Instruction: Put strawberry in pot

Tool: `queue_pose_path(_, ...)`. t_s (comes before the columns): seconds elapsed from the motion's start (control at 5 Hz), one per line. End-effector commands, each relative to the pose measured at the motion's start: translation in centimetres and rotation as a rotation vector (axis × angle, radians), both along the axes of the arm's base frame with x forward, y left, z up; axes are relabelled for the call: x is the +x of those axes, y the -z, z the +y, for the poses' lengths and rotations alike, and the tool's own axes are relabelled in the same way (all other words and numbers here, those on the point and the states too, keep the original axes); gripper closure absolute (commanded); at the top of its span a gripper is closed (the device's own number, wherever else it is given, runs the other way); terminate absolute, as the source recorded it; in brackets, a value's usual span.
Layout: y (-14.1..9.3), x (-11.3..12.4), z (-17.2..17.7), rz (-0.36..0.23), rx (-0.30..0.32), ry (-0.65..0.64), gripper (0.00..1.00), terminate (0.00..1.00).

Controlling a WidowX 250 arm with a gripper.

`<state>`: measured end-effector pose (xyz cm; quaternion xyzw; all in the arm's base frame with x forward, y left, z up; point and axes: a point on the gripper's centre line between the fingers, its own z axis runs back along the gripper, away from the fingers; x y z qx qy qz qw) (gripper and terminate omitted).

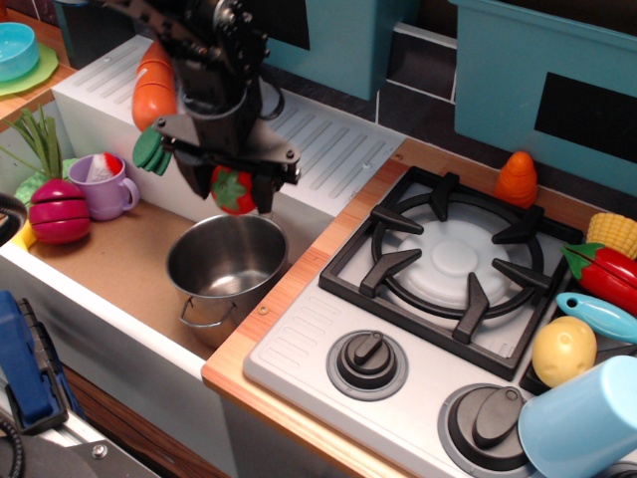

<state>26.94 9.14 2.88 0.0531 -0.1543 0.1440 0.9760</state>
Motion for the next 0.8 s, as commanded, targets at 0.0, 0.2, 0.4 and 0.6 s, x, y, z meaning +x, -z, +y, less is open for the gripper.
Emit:
queue_pose_path(0.0, -0.71, -0.66, 0.86, -0.022, -0.026, -0.008, 1.00, 0.00)
queue_pose_path(0.2, -0.67, -0.16, 0.52, -0.062, -0.058, 0.033, 0.00, 0.00)
queue_pose_path(0.4, -0.67, -0.16, 0.52, -0.062, -0.058, 0.033, 0.00, 0.00)
queue_pose_path(0.6, -0.67, -0.16, 0.52, -0.062, -0.058, 0.033, 0.00, 1.00)
